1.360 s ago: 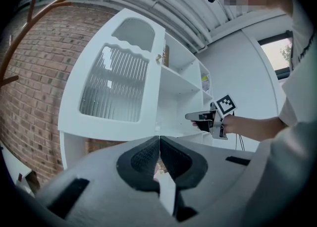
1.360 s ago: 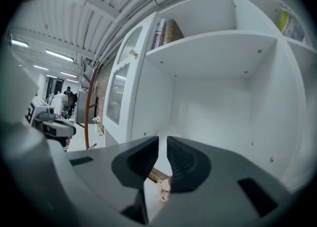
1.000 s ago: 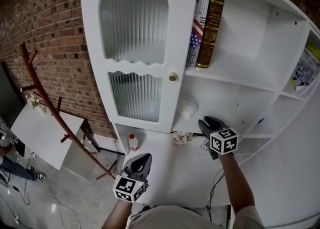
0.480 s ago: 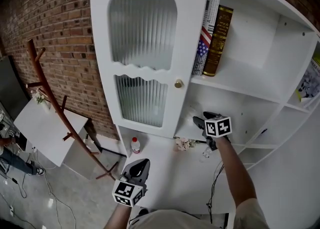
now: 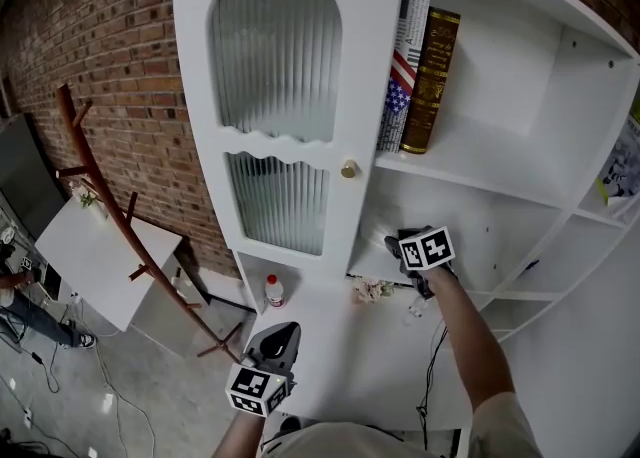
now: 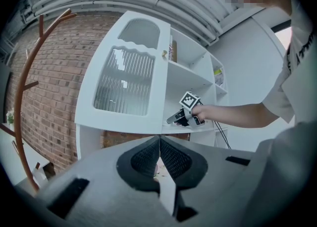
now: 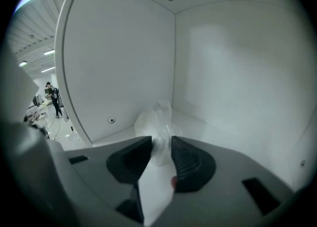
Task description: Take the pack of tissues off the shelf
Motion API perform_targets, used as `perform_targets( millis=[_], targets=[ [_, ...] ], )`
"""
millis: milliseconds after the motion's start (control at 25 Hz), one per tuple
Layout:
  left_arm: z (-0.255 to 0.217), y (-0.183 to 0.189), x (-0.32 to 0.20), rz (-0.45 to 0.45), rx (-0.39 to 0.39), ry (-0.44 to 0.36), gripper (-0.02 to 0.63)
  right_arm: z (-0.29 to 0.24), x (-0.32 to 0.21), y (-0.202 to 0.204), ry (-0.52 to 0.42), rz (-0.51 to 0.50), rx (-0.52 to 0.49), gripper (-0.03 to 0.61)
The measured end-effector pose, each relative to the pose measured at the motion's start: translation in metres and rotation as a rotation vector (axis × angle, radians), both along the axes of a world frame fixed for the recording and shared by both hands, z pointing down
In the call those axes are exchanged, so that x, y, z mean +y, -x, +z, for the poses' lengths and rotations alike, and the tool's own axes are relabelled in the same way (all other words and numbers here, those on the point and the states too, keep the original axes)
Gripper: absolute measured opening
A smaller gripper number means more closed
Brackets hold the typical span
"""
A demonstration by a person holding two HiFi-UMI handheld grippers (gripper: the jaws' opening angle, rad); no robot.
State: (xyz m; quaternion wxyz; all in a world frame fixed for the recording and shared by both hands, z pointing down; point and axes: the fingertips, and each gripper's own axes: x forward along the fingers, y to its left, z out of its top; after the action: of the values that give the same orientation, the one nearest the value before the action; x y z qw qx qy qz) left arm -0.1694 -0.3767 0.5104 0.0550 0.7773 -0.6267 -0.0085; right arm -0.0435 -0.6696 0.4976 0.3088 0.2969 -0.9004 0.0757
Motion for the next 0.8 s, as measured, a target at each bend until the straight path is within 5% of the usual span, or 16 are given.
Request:
perform_targets(
  millis=[240, 800],
  targets=[
    [0.0, -0.013, 0.002, 0.002, 0.016, 0.013, 0.026, -0.007, 0.012, -0.012, -0.032, -0.021, -0.029, 0.05],
    [0.007, -0.047, 0.009, -0.017, 0.02, 0.047, 0.026, -0.022, 0.055, -0.064, -0.053, -0.05, -0.173, 0.04]
  ],
)
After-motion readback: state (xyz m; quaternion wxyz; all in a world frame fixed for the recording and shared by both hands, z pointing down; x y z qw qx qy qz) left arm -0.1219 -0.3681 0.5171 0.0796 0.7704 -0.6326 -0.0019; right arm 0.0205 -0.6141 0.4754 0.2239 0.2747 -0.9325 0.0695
